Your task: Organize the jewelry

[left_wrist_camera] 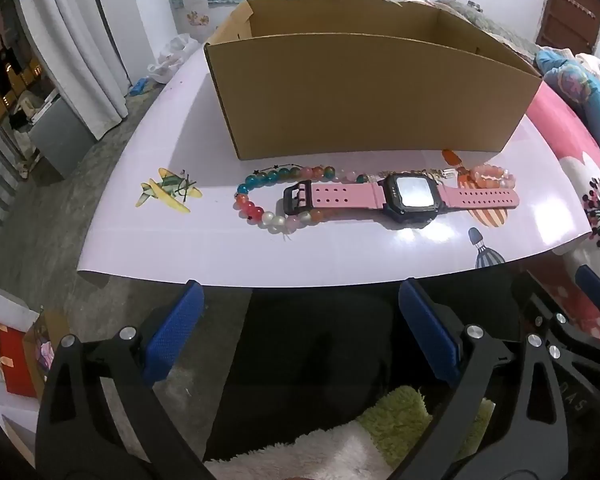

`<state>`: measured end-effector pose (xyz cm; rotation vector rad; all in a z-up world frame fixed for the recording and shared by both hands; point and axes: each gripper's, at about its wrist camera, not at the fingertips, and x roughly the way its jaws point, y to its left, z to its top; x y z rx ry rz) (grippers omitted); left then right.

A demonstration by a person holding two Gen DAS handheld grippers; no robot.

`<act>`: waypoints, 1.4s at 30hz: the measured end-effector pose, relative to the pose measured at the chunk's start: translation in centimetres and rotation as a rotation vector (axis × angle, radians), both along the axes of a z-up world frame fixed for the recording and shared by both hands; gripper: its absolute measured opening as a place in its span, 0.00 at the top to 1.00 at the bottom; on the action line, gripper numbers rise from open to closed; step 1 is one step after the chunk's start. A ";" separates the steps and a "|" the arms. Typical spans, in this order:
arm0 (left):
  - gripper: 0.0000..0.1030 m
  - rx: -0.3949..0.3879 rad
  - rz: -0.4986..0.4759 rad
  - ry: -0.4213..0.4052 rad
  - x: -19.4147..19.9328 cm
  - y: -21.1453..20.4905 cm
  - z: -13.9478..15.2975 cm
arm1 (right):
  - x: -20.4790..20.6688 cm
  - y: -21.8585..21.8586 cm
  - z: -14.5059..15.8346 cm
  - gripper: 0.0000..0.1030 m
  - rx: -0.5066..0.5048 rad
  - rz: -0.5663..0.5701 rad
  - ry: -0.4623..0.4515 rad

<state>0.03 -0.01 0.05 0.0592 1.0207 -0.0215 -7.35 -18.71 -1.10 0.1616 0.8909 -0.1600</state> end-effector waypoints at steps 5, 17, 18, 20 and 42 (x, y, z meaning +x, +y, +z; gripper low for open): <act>0.08 0.000 0.011 -0.001 -0.4 -0.2 0.1 | 0.1 0.0 -0.1 0.05 0.011 0.003 0.011; 0.08 0.000 0.004 0.004 -0.1 -0.1 -0.6 | -0.1 -0.5 0.1 0.05 0.013 -0.008 0.008; 0.08 0.000 0.004 0.002 -0.2 -0.1 -0.6 | -0.1 -0.6 0.1 0.05 0.016 -0.008 0.008; 0.08 0.000 0.004 -0.001 -0.1 0.0 -0.6 | -0.2 -0.6 0.2 0.05 0.020 -0.006 0.007; 0.08 0.004 0.006 -0.002 0.0 0.2 -0.3 | -0.3 -0.4 0.4 0.05 0.020 -0.007 0.006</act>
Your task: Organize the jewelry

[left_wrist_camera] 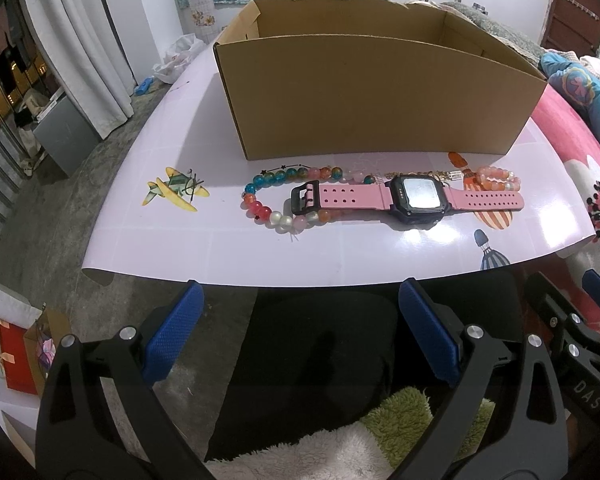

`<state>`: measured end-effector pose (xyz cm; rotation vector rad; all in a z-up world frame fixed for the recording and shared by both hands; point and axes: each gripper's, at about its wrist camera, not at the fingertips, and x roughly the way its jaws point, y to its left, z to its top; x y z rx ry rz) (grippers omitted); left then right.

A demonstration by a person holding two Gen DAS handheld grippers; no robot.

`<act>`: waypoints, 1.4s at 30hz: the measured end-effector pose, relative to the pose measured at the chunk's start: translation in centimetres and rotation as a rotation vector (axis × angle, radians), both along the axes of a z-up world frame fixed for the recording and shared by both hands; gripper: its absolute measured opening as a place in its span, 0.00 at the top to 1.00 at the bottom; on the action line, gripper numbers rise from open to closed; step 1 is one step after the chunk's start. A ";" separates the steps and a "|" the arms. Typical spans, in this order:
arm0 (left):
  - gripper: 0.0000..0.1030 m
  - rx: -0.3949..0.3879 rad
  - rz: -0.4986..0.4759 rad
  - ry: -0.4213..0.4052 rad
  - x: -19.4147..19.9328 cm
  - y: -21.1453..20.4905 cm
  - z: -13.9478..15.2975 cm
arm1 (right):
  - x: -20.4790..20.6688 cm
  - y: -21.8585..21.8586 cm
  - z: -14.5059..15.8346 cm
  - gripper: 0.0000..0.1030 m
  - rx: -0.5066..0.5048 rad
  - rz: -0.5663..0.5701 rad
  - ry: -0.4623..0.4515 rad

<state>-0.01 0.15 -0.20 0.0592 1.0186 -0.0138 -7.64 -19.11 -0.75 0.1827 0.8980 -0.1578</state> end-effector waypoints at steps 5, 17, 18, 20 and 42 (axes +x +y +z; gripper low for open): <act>0.08 -0.001 0.001 0.000 0.0 0.0 0.0 | 0.0 0.0 0.0 0.05 0.001 -0.001 0.001; 0.08 0.001 0.001 -0.002 -0.1 0.1 0.0 | 0.0 0.0 0.0 0.05 0.002 0.000 0.003; 0.08 0.002 0.001 -0.003 -0.1 0.1 0.0 | 0.1 0.0 -0.1 0.05 0.002 0.001 0.002; 0.08 0.001 0.001 -0.003 -0.1 0.2 0.0 | 0.1 0.0 0.0 0.05 0.001 0.002 0.002; 0.08 -0.001 0.010 0.000 0.0 0.8 -0.1 | 0.1 0.0 0.1 0.05 -0.003 0.001 0.006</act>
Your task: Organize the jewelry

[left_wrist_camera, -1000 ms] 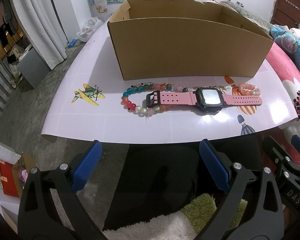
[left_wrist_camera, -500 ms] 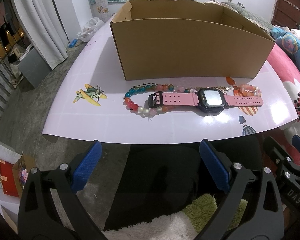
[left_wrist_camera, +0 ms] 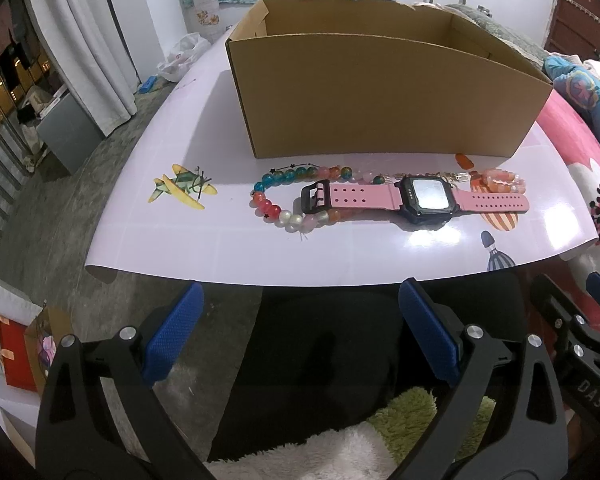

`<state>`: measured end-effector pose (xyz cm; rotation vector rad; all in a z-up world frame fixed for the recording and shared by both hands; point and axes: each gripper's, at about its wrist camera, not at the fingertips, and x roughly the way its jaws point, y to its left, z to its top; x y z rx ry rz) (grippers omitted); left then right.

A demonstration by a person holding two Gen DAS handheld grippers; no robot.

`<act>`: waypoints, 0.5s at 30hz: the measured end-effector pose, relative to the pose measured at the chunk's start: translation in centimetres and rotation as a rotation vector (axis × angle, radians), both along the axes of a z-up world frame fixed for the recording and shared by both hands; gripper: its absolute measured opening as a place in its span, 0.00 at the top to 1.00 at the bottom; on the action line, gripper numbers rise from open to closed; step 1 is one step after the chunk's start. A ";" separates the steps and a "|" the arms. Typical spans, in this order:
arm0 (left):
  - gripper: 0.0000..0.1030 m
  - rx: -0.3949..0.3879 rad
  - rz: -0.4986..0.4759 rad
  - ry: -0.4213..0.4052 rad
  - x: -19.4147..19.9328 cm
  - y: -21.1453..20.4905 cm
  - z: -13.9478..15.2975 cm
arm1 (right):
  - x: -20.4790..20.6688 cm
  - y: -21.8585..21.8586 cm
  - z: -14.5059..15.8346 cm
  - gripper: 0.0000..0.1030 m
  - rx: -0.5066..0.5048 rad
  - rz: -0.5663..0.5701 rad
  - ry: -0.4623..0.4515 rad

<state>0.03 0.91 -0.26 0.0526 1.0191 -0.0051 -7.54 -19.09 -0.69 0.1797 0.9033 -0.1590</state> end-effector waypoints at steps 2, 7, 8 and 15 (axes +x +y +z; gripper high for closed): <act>0.08 -0.001 0.000 0.002 0.0 0.0 -0.1 | -0.1 0.0 0.1 0.05 -0.005 -0.003 -0.001; 0.08 -0.004 -0.003 0.008 0.3 -0.1 -0.3 | -0.2 -0.3 0.1 0.05 -0.012 -0.020 0.002; 0.08 -0.005 -0.005 0.009 0.4 -0.1 -0.4 | -0.2 -0.3 0.1 0.05 -0.013 -0.023 0.004; 0.08 -0.007 -0.024 -0.005 1.2 0.4 -0.9 | 0.3 -0.7 0.2 0.05 -0.037 -0.042 0.018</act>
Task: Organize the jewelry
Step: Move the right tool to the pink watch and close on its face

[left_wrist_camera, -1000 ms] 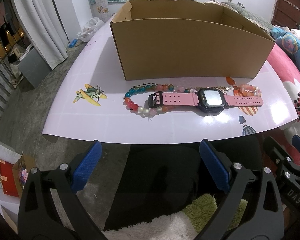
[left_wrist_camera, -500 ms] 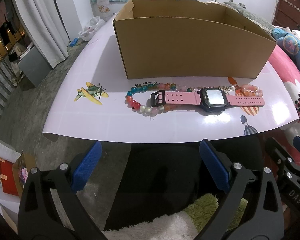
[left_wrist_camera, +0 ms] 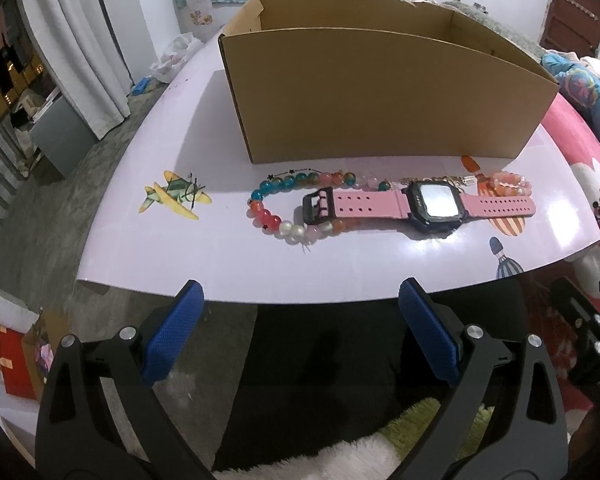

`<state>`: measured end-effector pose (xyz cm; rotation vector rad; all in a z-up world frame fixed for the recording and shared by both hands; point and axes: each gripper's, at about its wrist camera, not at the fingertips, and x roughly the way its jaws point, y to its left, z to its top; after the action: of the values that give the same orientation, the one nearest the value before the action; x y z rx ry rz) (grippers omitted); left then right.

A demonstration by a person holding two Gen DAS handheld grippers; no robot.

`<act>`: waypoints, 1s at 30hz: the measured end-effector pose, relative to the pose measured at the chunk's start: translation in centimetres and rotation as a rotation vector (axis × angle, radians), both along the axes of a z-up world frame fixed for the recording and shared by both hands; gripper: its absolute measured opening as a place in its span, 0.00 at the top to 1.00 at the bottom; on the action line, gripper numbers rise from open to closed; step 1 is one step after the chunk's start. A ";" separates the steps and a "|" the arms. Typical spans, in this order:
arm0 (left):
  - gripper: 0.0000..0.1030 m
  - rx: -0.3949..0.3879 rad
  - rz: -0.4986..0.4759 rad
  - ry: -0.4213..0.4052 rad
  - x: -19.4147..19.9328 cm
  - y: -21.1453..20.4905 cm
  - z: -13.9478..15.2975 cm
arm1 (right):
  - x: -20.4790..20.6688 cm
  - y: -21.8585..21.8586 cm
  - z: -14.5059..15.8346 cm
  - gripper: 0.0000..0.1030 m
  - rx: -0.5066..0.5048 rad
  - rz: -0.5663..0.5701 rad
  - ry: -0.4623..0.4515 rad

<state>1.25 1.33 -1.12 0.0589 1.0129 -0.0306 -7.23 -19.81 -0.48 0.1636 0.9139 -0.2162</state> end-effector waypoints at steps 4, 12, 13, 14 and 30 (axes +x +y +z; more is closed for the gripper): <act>0.08 -0.007 -0.002 -0.003 0.9 1.0 -0.5 | 1.2 -0.2 -0.5 0.05 -0.007 0.012 0.032; 0.08 -0.110 -0.057 -0.035 2.2 3.0 -0.5 | 3.7 -1.0 -0.1 0.05 -0.045 0.062 0.073; 0.08 -0.133 -0.090 -0.050 2.3 3.1 -0.4 | 3.9 -1.2 0.0 0.05 -0.050 0.081 0.074; 0.08 -0.161 -0.127 -0.061 2.4 3.3 -0.4 | 4.1 -1.2 0.1 0.05 -0.049 0.107 0.077; 0.08 -0.314 -0.245 -0.079 4.0 4.2 -0.2 | 5.3 2.7 1.3 0.06 -0.074 0.391 -0.021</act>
<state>5.20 5.51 -1.28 -0.1022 0.9078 -0.4071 -1.92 -17.14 0.85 -0.0825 0.8969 0.1146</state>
